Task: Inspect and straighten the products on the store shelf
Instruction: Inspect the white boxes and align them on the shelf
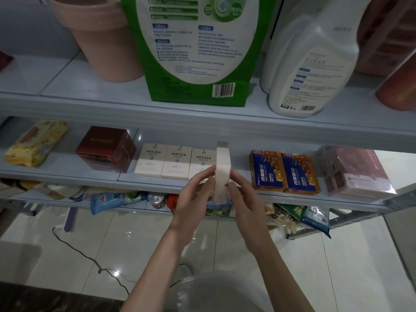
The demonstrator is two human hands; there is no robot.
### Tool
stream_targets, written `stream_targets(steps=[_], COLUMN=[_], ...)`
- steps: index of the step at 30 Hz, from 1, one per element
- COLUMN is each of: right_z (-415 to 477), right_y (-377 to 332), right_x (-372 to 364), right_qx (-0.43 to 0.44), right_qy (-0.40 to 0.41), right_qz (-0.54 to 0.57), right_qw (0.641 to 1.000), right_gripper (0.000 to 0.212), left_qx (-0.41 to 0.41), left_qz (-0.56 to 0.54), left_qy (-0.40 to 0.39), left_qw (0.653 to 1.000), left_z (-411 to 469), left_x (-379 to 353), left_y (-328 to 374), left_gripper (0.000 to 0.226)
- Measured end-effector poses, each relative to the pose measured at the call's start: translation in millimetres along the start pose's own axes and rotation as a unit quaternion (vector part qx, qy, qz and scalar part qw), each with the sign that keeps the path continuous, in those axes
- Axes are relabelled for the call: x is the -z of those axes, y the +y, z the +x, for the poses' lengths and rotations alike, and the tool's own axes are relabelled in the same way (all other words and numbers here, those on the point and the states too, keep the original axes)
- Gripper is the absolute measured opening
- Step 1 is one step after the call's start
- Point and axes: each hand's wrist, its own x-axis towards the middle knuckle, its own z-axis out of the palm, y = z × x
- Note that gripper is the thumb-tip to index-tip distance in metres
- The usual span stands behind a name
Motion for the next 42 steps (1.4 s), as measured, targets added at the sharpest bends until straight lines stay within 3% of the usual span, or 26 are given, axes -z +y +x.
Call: stream_targets(steps=[8, 23, 30, 35, 42], right_z=[0.0, -0.9, -0.5, -0.5, -4.5], right_y=[3.8, 1.1, 2.2, 4.4, -7.4], right_x=[-1.6, -0.7, 2.6, 1.5, -2.1], right_qx=[-0.004, -0.009, 0.009, 0.005, 0.010], right_qy=[0.010, 0.025, -0.005, -0.011, -0.015], right_qz=[0.017, 0.048, 0.025, 0.020, 0.016], right_qw=[1.000, 0.999, 1.000, 1.000, 1.000], right_gripper=[0.043, 0.023, 0.030, 0.028, 0.039], left_qx=[0.012, 0.006, 0.005, 0.000, -0.026], left_qz=[-0.013, 0.021, -0.053, -0.045, -0.004], left_qy=[0.000, -0.015, 0.018, 0.015, -0.001], left_qw=[1.000, 1.000, 0.998, 0.999, 1.000], left_z=[-1.4, 0.5, -1.0, -1.8, -3.1], left_x=[-1.0, 0.2, -1.9, -1.6, -2.7], left_y=[-1.7, -5.8, -2.2, 0.3, 1.2], left_gripper=[0.035, 0.037, 0.024, 0.015, 0.029])
